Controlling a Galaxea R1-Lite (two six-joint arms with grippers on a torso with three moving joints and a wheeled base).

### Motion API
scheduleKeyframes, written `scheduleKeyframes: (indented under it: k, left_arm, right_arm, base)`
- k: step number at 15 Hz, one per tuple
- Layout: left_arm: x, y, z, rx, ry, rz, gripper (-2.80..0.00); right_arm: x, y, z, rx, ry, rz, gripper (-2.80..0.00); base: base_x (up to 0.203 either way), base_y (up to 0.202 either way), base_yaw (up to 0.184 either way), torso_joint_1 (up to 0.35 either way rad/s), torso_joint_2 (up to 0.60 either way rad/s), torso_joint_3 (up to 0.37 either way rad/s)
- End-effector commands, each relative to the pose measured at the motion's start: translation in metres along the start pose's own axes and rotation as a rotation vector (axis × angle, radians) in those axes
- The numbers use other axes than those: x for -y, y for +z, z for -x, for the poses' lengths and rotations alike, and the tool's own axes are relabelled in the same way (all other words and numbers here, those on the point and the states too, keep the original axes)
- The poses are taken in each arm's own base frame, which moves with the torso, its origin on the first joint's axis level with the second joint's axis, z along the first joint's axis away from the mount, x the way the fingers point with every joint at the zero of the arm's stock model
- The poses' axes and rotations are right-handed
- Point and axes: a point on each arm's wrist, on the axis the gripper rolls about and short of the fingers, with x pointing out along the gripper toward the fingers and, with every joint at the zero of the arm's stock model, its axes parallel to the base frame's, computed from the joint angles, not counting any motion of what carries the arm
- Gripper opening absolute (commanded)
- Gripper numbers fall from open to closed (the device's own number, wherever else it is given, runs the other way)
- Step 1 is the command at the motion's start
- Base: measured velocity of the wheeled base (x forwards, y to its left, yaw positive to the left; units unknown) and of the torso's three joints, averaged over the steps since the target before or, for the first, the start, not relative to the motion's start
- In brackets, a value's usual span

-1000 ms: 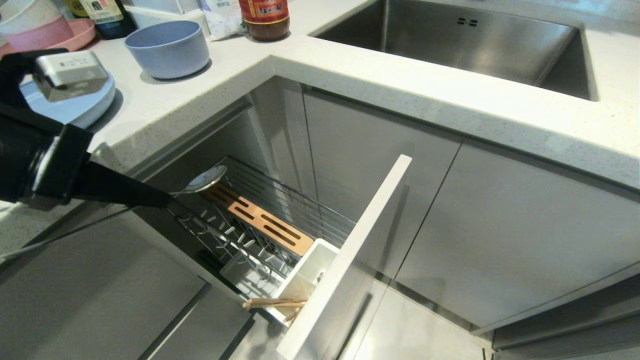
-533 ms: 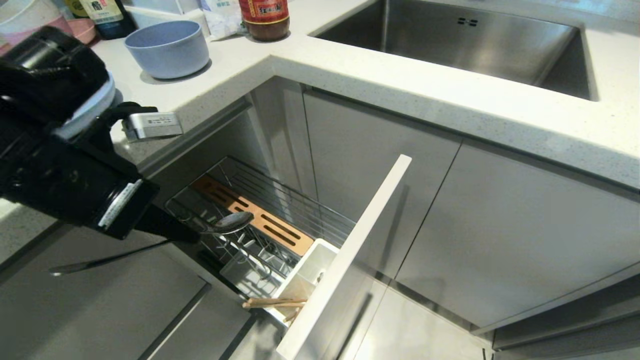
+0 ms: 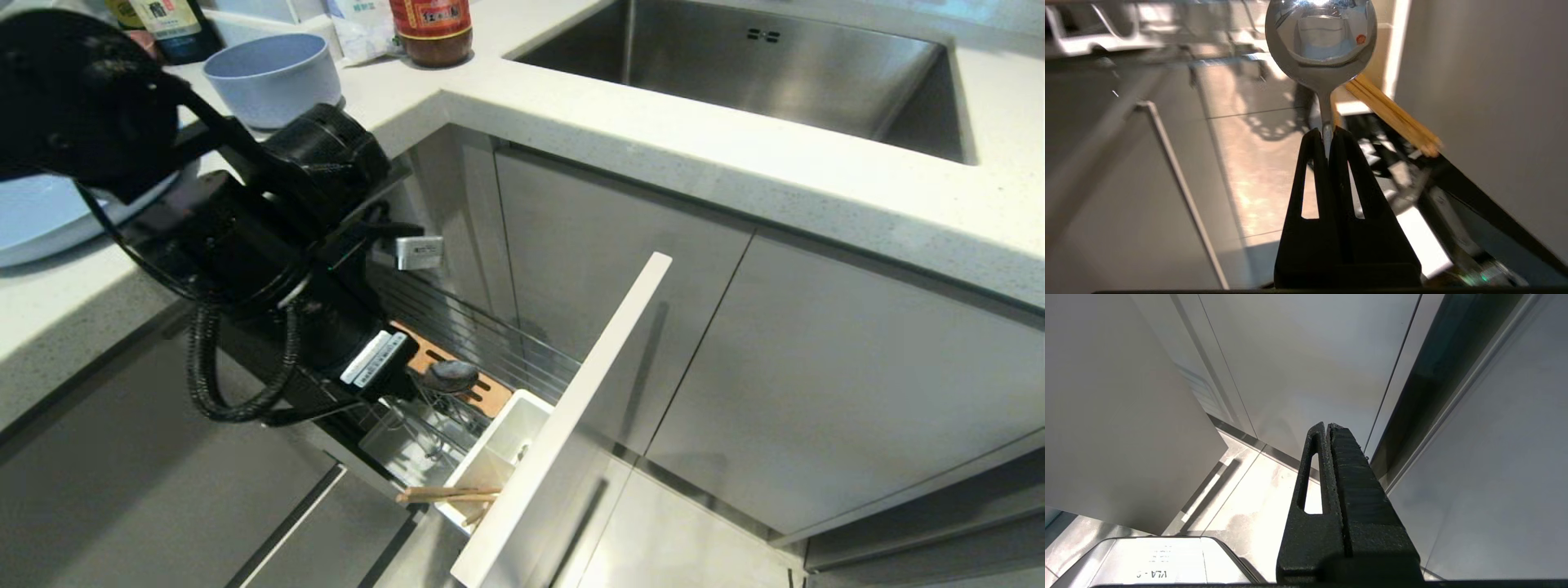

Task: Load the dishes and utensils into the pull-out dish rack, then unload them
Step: Pick up the spoon and place it in the cupboard

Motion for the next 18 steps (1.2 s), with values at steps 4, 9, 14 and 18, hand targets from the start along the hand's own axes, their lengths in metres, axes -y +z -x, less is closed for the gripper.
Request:
scheduleKeyframes:
  k: [4, 9, 14, 18]
  left_arm:
    - [0.018, 0.019, -0.05, -0.102, 0.079, -0.068, -2.8]
    - [0.036, 0.033, -0.07, -0.11, 0.066, -0.119, -2.8]
    - [0.057, 0.036, -0.085, -0.145, 0.111, -0.179, -2.8]
    - [0.059, 0.035, -0.089, -0.171, 0.16, -0.192, -2.8]
  right_arm:
    - [0.0, 0.0, 0.0, 0.003, 0.0, 0.0, -2.8]
    - [0.0, 0.0, 0.0, 0.001, 0.0, 0.0, -2.8]
    - [0.0, 0.0, 0.0, 0.001, 0.0, 0.0, -2.8]
    - [0.0, 0.0, 0.0, 0.002, 0.0, 0.0, -2.8]
  base:
    - [0.0, 0.0, 0.0, 0.0, 0.0, 0.0]
    - [0.0, 0.0, 0.0, 0.0, 0.0, 0.0]
    - [0.0, 0.0, 0.0, 0.0, 0.0, 0.0]
    - [0.0, 0.0, 0.0, 0.0, 0.0, 0.0]
